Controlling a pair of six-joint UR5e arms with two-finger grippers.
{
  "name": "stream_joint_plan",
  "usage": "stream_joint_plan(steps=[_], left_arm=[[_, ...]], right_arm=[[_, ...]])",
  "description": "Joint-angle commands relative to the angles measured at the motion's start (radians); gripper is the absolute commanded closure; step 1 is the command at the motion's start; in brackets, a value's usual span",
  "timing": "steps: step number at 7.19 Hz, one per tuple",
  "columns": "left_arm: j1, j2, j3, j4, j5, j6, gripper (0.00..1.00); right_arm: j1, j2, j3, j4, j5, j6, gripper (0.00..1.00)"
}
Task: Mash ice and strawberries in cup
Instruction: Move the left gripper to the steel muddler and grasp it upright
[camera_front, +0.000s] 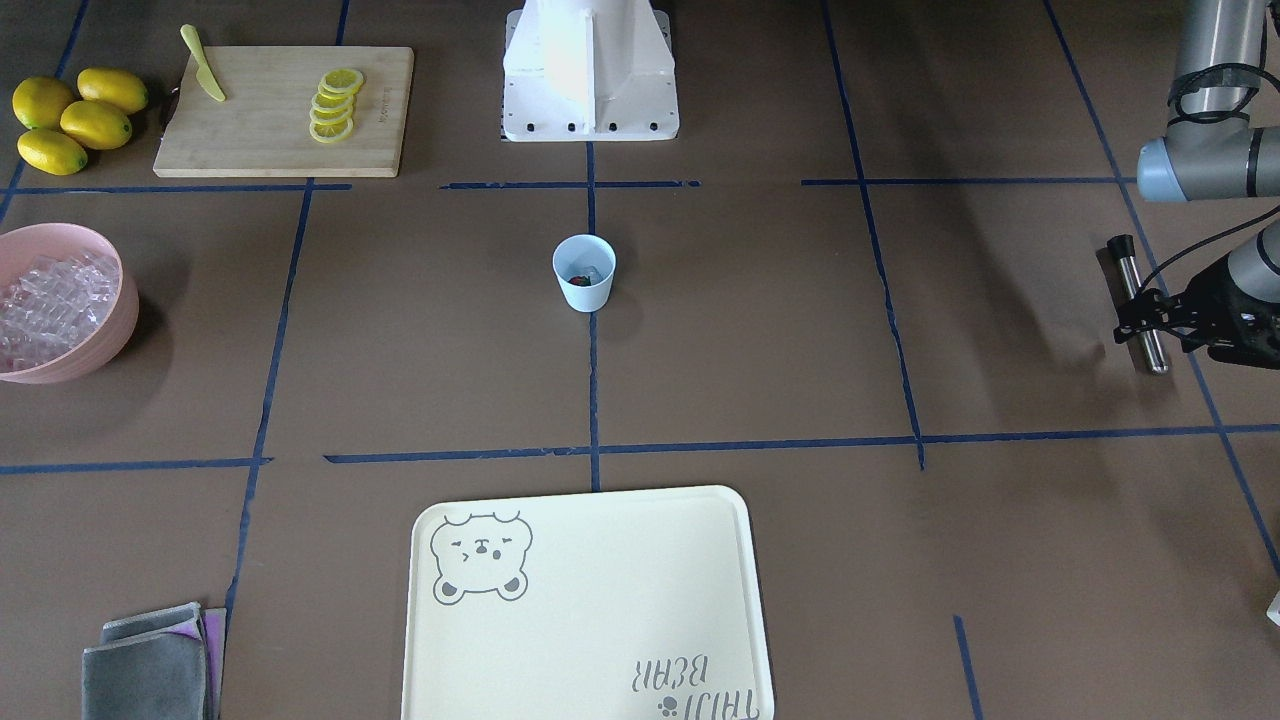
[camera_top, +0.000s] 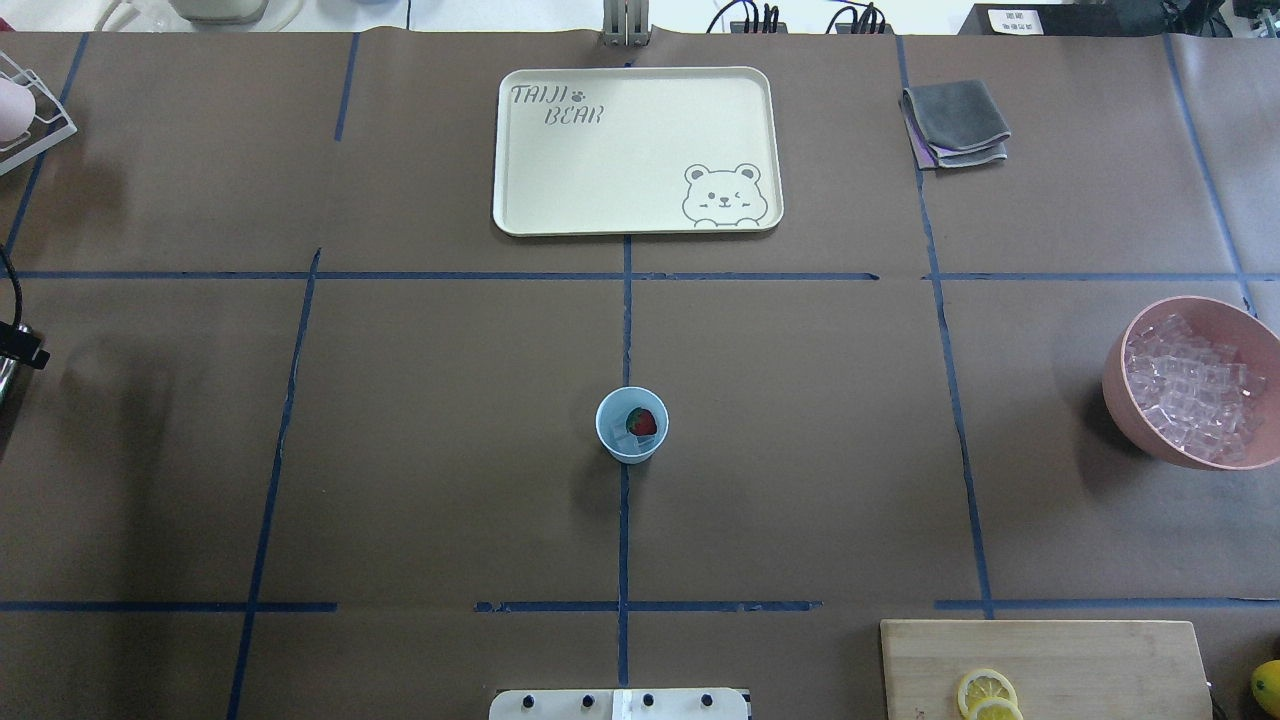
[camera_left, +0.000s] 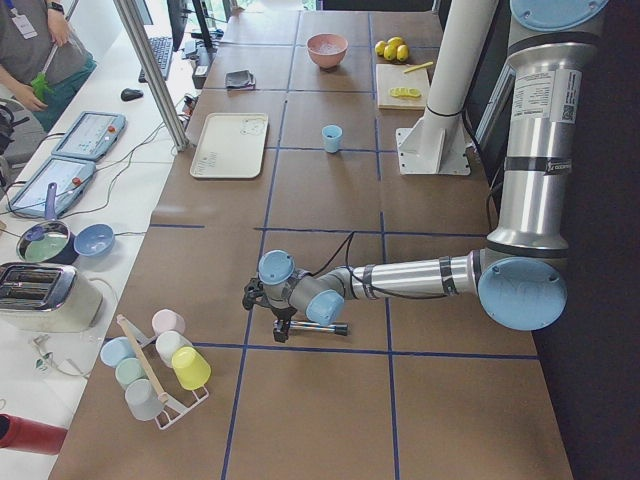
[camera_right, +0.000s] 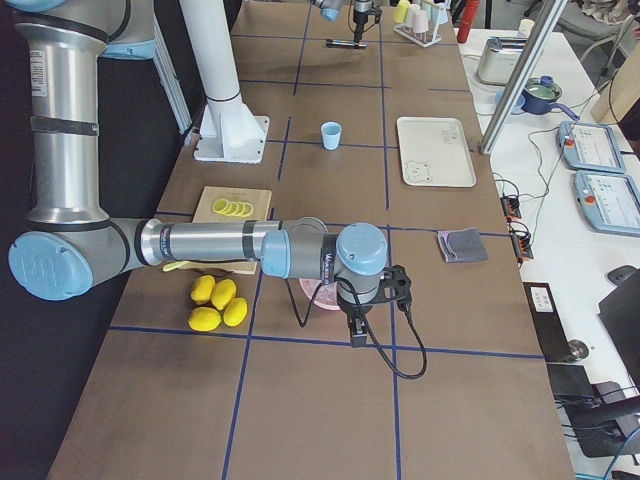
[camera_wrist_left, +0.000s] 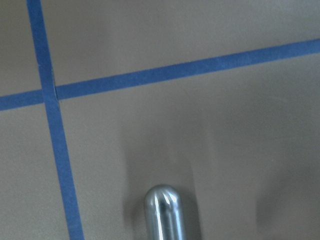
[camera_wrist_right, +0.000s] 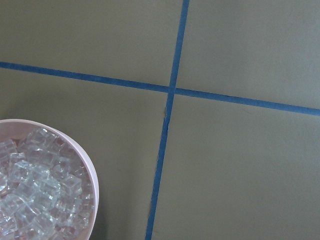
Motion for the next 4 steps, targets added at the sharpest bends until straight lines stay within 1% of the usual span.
stream_joint_plan(steps=[1,2,3,4], left_arm=[[0.005,0.001,0.006,-0.002,0.001,-0.008,0.39],[0.005,0.003,0.003,0.0,-0.001,-0.005,0.69],[0.005,0.003,-0.002,-0.002,-0.002,0.0,0.94],[0.003,0.0,-0.017,0.001,-0.002,0.003,1.0]], right_arm=[[0.0,0.0,0.0,0.0,-0.001,0.0,0.01],[0.002,0.0,0.002,0.001,0.001,0.0,0.01],[0.0,0.0,0.002,0.001,0.002,0.0,0.01],[0.0,0.0,0.003,0.0,0.004,0.0,0.01]])
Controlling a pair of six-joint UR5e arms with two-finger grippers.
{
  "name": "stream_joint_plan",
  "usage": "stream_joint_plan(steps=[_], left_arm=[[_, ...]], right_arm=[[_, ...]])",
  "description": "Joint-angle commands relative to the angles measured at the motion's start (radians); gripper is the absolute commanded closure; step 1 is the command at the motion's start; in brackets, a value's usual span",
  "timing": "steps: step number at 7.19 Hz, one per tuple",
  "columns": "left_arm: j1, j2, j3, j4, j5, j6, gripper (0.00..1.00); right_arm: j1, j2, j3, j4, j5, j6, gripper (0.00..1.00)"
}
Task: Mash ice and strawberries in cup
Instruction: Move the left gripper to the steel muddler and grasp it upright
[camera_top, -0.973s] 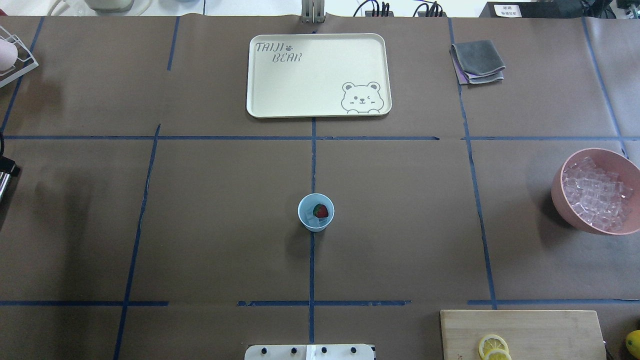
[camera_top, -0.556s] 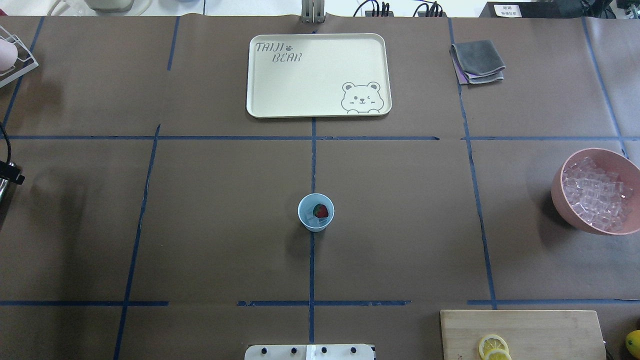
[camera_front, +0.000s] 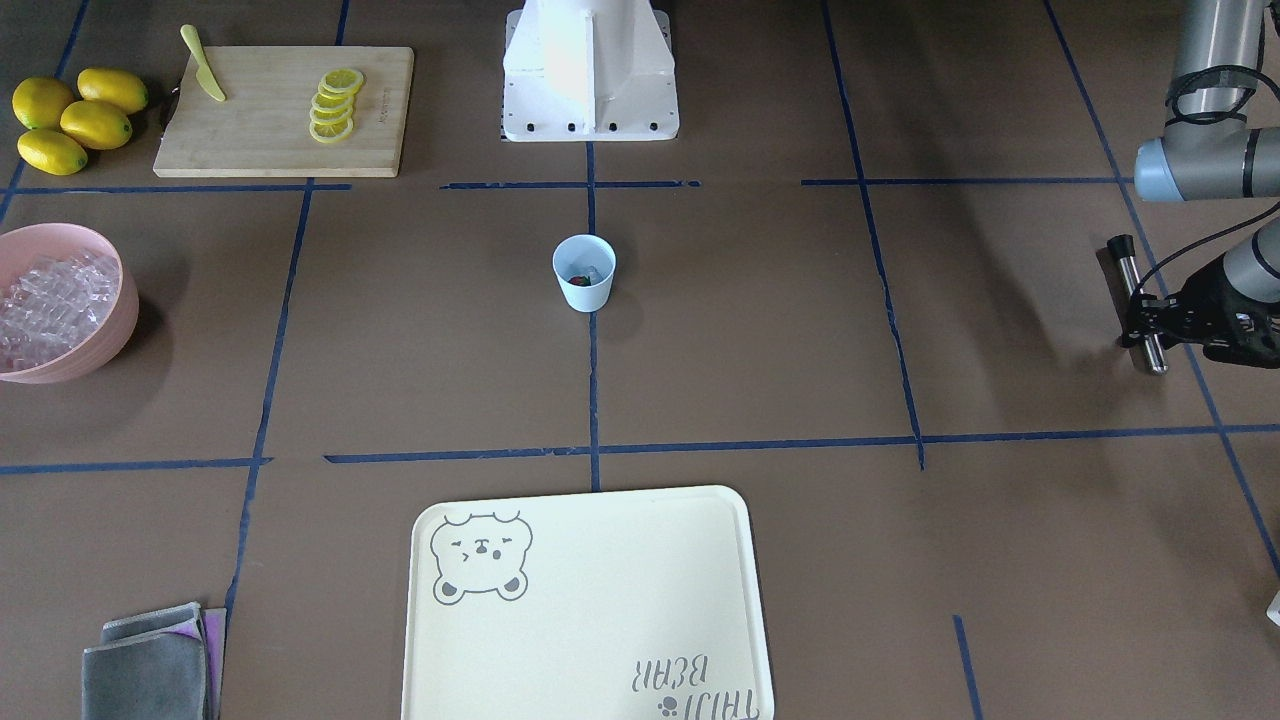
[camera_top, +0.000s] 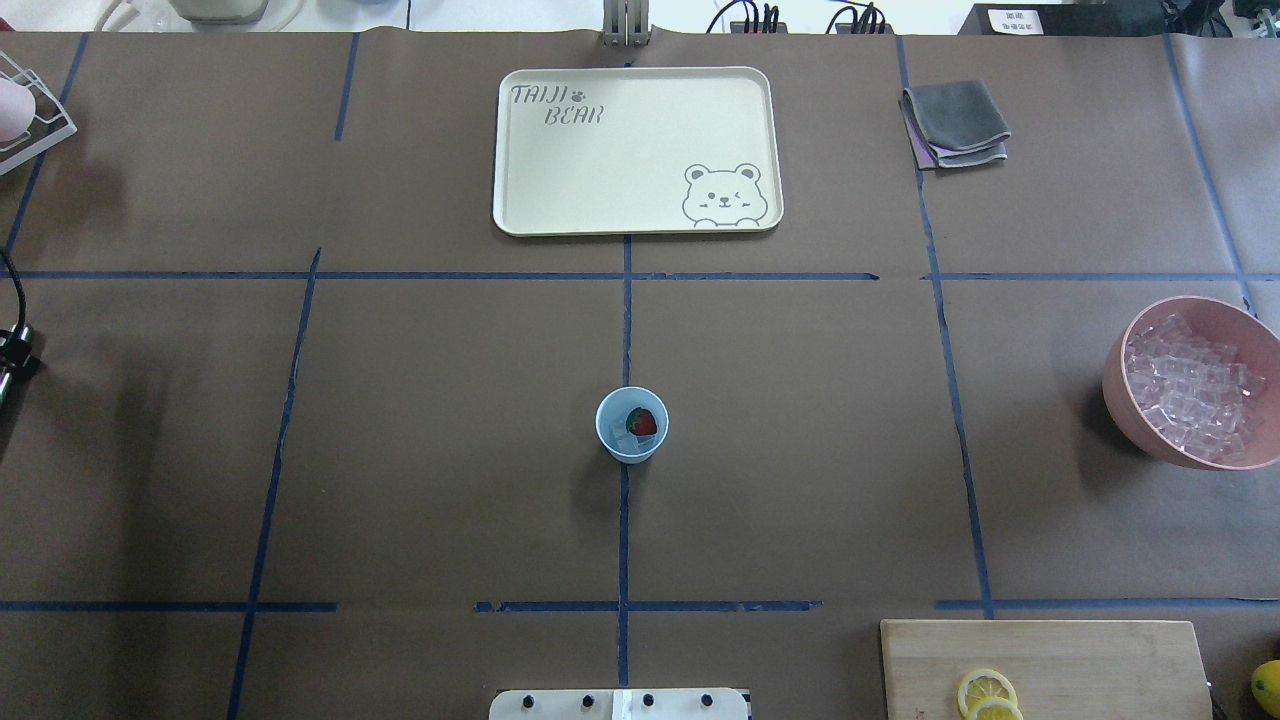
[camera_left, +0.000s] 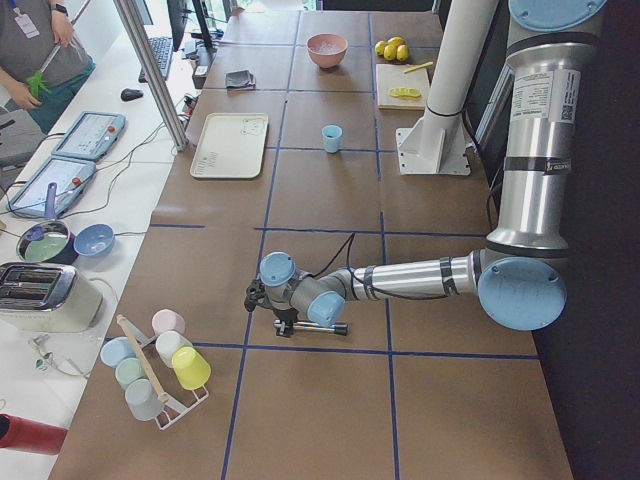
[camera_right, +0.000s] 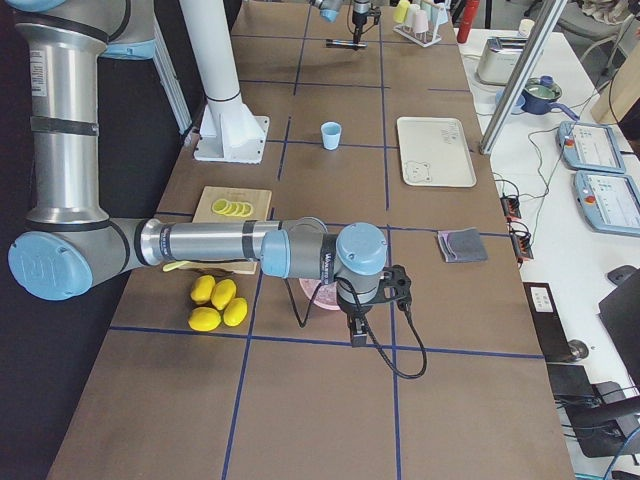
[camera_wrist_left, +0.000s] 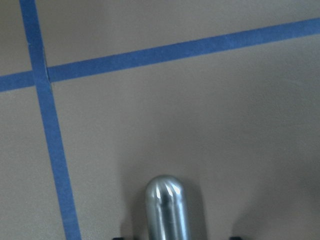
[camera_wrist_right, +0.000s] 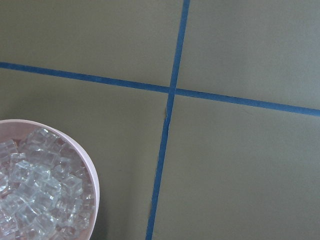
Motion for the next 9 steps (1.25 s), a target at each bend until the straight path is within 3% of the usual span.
stream_joint_plan(steps=[1,3,4,8,9], left_arm=[[-0.003,0.004,-0.077,0.016,-0.002,0.004,1.0],[-0.009,-0.013,-0.221,-0.007,-0.014,0.039,1.0],[-0.015,-0.073,-0.258,-0.036,-0.016,0.121,0.99],[0.002,-0.268,-0.292,-0.515,-0.01,-0.091,1.0],[0.049,-0.33,-0.3,-0.57,-0.011,-0.108,1.0]], right_arm=[[0.001,0.0,0.001,0.0,0.002,0.0,0.01],[0.001,0.0,0.0,-0.001,0.002,0.0,0.01],[0.0,-0.001,-0.002,-0.004,0.002,0.0,0.01],[0.001,-0.008,-0.005,-0.009,0.002,0.0,0.01],[0.001,-0.008,-0.006,-0.009,0.003,0.0,0.01]])
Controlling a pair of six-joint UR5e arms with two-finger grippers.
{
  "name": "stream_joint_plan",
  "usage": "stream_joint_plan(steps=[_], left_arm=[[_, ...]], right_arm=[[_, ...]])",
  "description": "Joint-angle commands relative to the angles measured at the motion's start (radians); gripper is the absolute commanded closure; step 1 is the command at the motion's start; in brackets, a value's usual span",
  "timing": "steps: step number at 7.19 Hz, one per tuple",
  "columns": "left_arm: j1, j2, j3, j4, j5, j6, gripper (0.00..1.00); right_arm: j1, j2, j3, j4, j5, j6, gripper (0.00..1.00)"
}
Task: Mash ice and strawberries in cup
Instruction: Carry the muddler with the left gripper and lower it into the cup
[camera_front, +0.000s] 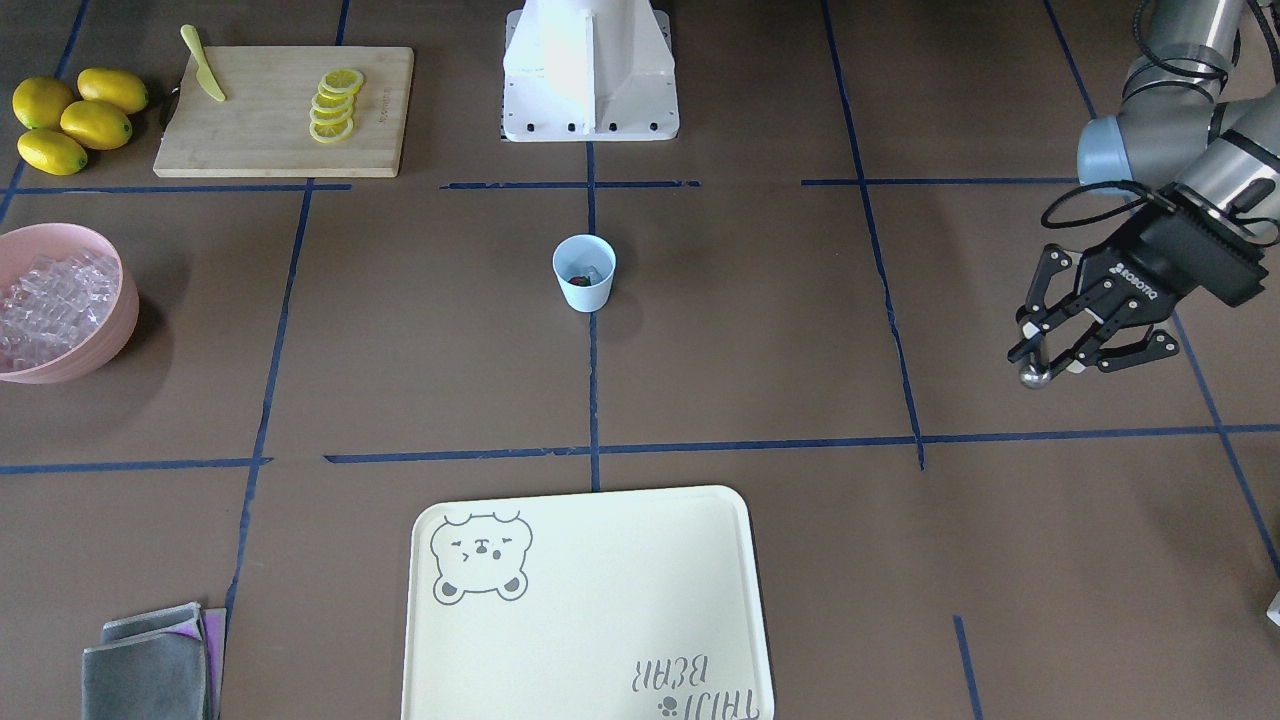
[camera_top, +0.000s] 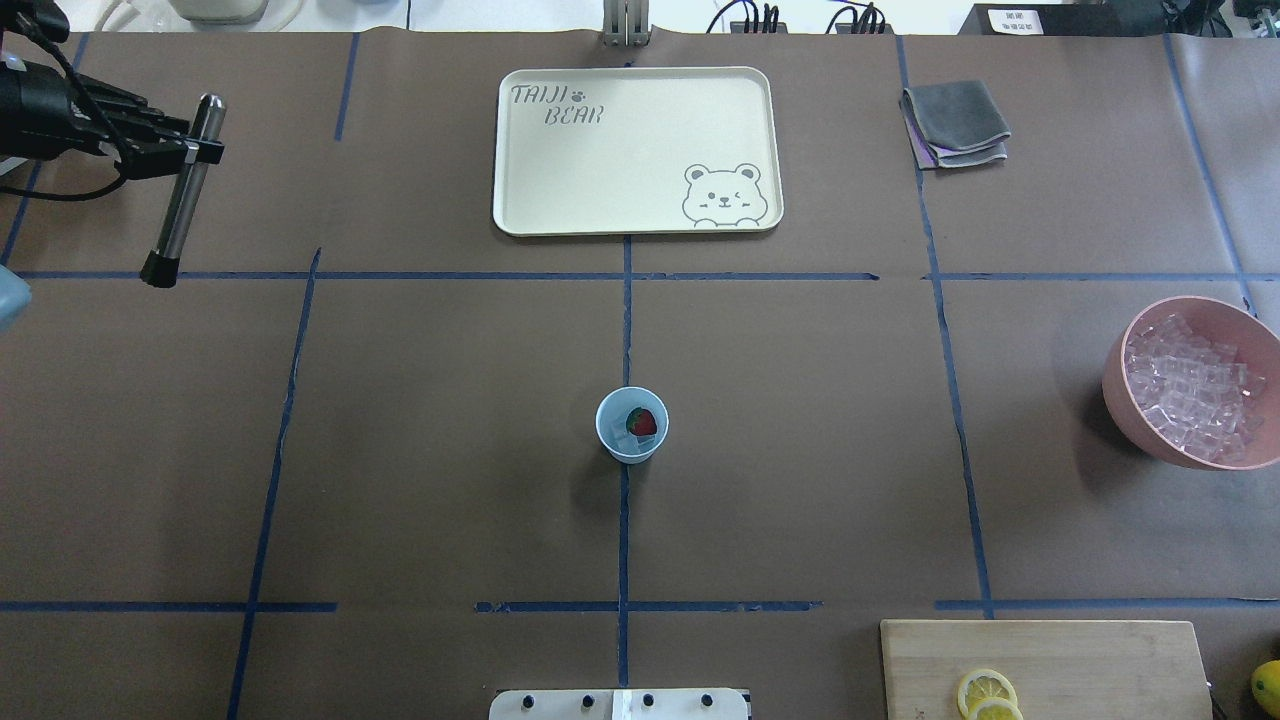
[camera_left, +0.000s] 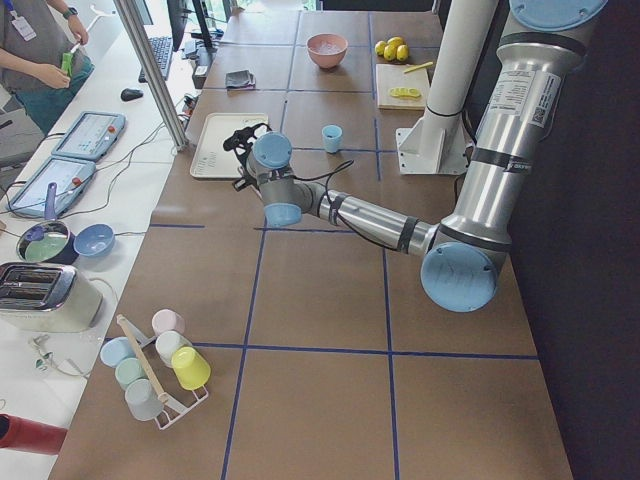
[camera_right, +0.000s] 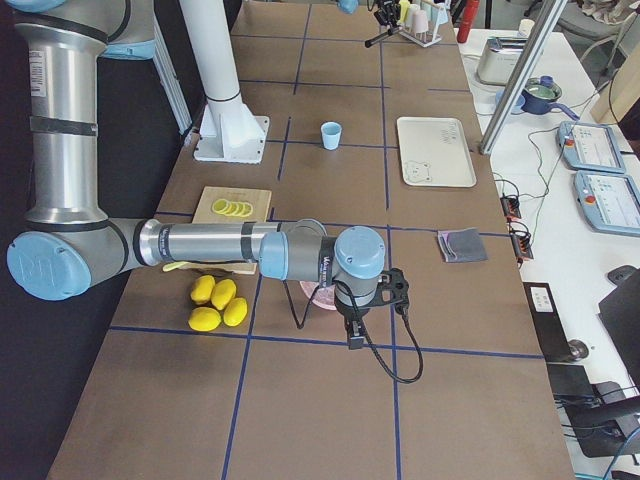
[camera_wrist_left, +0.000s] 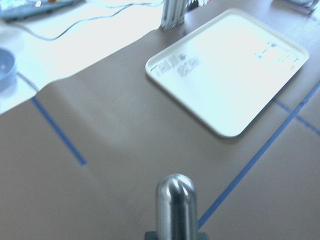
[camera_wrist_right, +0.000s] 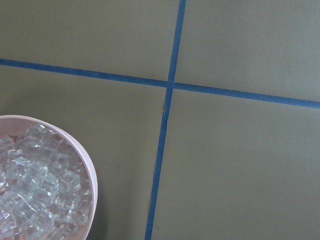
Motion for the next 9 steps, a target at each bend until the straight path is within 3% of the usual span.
stream_joint_plan(steps=[1,3,5,7,8,9], left_arm=[[0.093,-0.109,-0.008,-0.182,0.006,-0.043,1.0],[0.149,-0.225,-0.005,-0.287,0.036,-0.072,1.0],[0.223,-0.291,-0.005,-0.387,0.168,-0.061,1.0],[0.284,-0.305,0.006,-0.512,0.251,-0.061,1.0],[0.354,-0.301,0.009,-0.598,0.336,-0.06,1.0],[0.376,-0.296,0.012,-0.612,0.351,-0.038,1.0]], right_arm=[[0.0,-0.001,-0.003,-0.002,0.0,0.002,0.01],[0.0,-0.001,-0.005,-0.002,0.0,0.002,0.01],[0.0,-0.001,-0.005,-0.003,0.0,0.003,0.01],[0.0,0.001,0.0,-0.002,0.003,0.008,0.01],[0.0,-0.001,0.003,-0.002,0.004,0.014,0.01],[0.0,-0.001,0.003,-0.002,0.006,0.015,0.01]])
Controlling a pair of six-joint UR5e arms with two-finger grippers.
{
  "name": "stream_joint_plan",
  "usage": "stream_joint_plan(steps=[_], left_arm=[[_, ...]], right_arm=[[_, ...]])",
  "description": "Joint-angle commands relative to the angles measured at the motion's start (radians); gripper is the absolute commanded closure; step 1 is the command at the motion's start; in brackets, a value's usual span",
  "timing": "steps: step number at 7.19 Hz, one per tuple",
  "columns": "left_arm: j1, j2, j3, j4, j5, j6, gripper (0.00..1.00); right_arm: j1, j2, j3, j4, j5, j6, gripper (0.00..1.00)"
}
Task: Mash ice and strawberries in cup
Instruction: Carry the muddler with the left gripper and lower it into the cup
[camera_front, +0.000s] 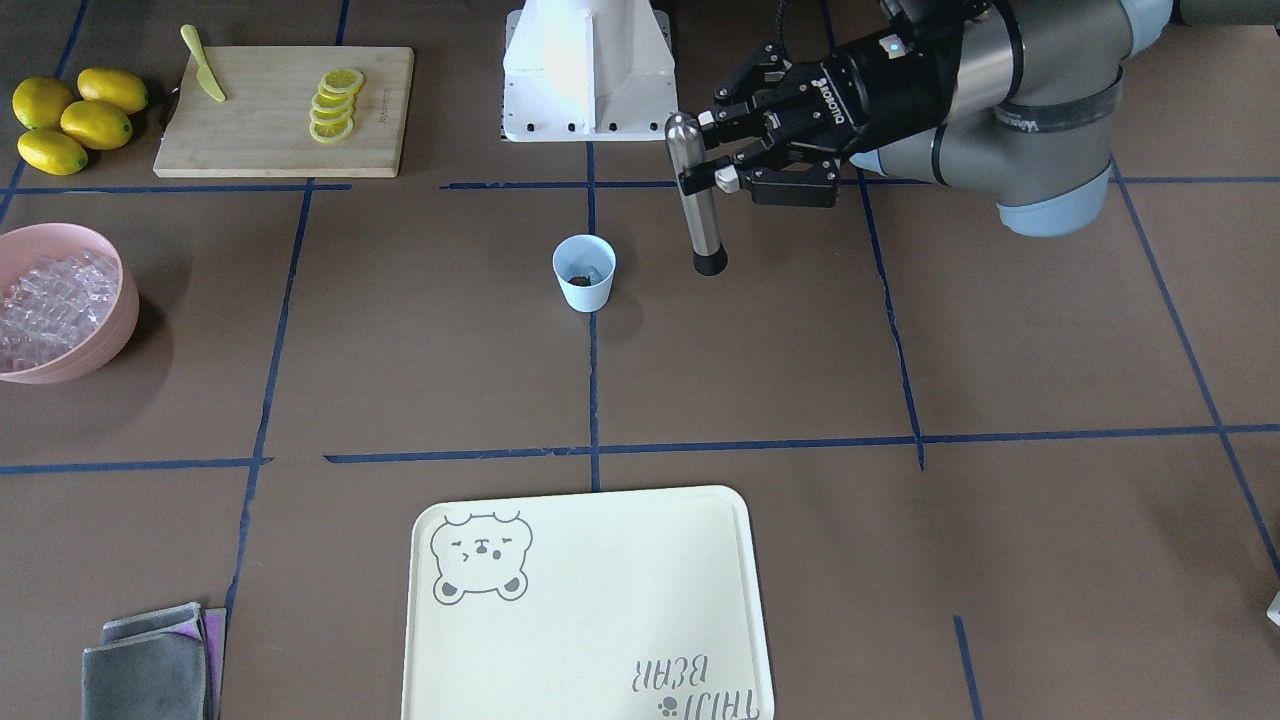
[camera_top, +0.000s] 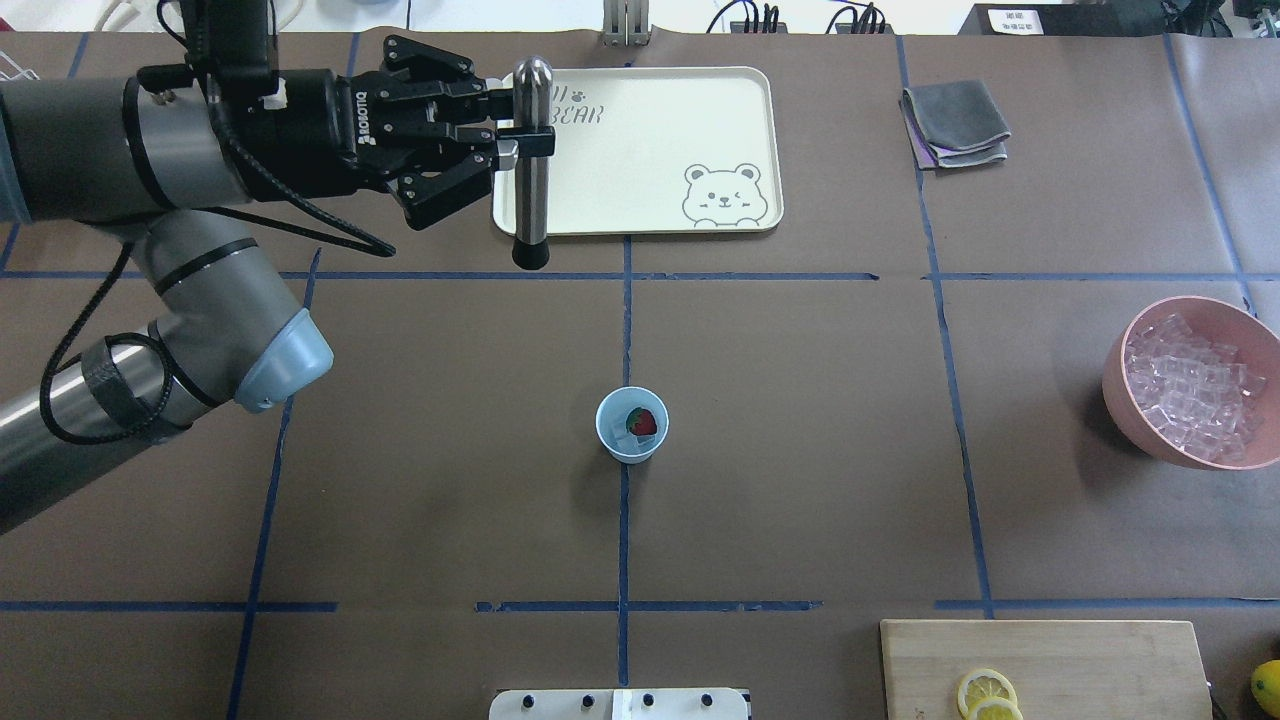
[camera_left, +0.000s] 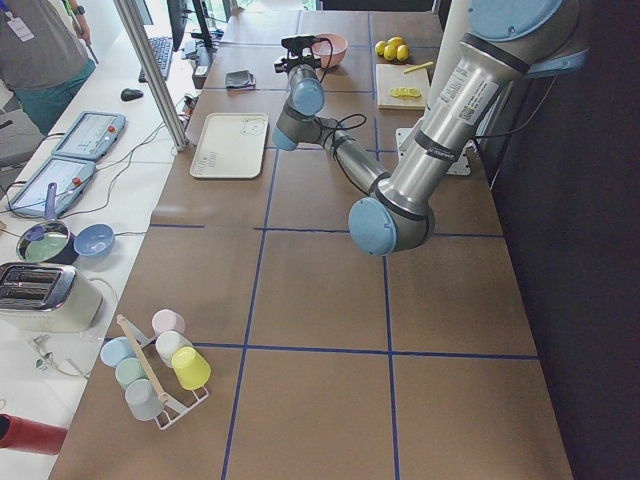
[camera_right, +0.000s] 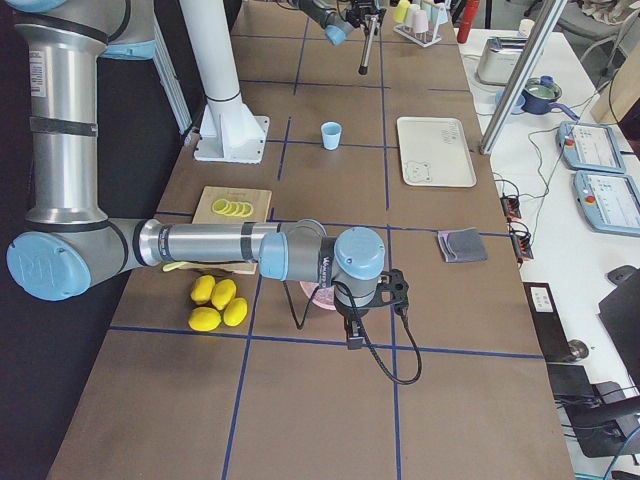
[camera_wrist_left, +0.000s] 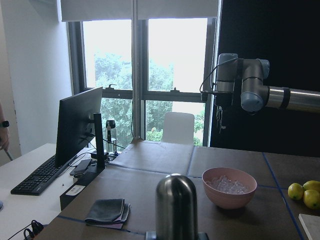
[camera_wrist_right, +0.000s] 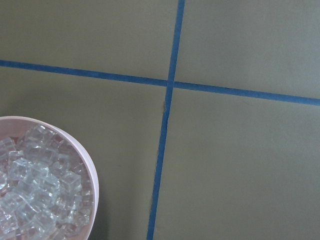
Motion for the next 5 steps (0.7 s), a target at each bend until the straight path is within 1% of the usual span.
stream_joint_plan(steps=[1,2,3,4,5], left_arm=[[0.081,0.008,0.011,-0.053,0.045,0.089,1.0],[0.164,0.022,0.048,-0.105,0.097,0.136,1.0],[0.275,0.03,0.053,-0.135,0.257,0.144,1.0],[0.292,0.034,0.05,-0.132,0.264,0.211,1.0],[0.315,0.049,0.071,-0.13,0.272,0.236,1.0]], right_arm=[[0.0,0.001,0.003,0.0,0.002,0.004,0.01],[0.0,0.001,0.003,0.002,0.005,0.007,0.01],[0.0,0.004,0.001,0.002,0.005,0.007,0.01],[0.0,0.006,0.001,0.002,0.005,0.01,0.01],[0.0,0.009,0.004,0.003,0.006,0.025,0.01]])
